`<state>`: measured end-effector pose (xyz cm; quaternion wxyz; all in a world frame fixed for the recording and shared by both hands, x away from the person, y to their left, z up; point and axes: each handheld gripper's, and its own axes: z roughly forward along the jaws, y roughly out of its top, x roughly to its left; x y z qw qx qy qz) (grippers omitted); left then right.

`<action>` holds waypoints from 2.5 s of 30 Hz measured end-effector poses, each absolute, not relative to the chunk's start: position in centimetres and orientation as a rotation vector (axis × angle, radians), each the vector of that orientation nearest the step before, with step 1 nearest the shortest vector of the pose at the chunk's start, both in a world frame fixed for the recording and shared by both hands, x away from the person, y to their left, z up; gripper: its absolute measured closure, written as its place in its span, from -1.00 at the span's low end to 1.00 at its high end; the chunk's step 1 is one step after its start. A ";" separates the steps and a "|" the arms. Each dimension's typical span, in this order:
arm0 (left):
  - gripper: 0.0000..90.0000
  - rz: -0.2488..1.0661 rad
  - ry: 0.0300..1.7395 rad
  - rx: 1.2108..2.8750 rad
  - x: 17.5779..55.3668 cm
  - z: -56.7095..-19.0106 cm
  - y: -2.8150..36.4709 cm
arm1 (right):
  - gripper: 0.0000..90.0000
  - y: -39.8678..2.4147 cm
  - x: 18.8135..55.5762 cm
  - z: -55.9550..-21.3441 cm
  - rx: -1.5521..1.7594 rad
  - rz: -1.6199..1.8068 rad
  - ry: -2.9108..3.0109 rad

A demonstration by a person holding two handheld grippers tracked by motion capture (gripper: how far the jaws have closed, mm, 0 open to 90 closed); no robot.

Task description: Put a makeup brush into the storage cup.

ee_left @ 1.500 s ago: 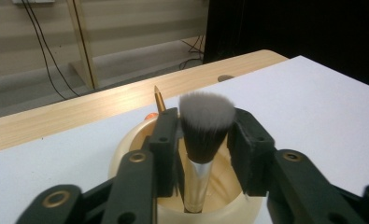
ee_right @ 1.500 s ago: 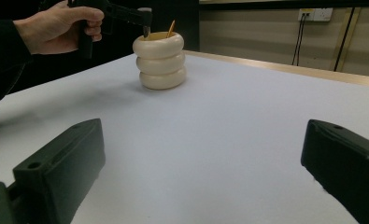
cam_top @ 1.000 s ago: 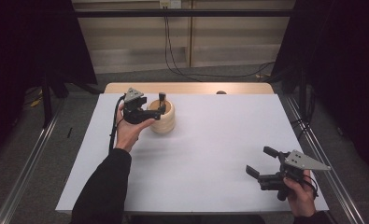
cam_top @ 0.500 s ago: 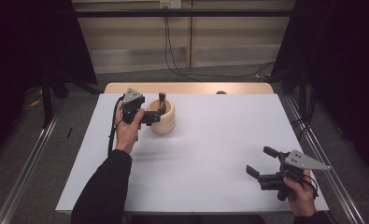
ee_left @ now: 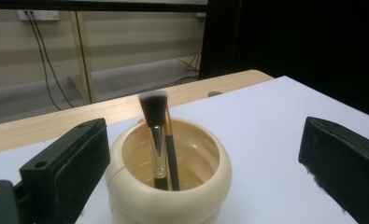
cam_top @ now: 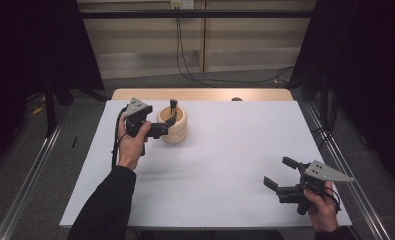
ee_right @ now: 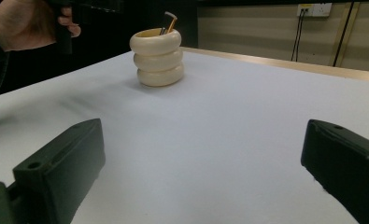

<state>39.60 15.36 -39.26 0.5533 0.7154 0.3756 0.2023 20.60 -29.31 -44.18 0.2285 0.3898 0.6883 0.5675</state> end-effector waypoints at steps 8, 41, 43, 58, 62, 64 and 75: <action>-0.95 0.461 0.851 1.710 37.9 -38.9 15.9 | -1.00 -29.4 20.8 -44.2 1.089 1.549 1.879; -0.97 0.458 0.816 1.662 30.3 -40.0 17.8 | -1.00 -29.0 20.6 -44.1 1.091 1.524 1.855; -0.97 0.457 0.820 1.666 29.7 -40.2 17.8 | -1.00 -29.1 20.6 -44.1 1.092 1.522 1.853; -0.97 0.466 0.862 1.676 26.3 -42.5 19.8 | -1.00 -29.1 20.5 -44.1 1.090 1.514 1.862; -0.97 0.468 0.859 1.691 25.2 -42.6 20.4 | -1.00 -29.1 20.4 -44.1 1.096 1.510 1.851; -0.96 0.466 0.871 1.680 24.8 -42.7 20.6 | -1.00 -29.2 20.3 -44.1 1.096 1.510 1.855; -0.97 0.512 0.893 1.667 23.4 -43.4 22.3 | -1.00 -29.4 20.0 -44.0 1.095 1.500 1.852</action>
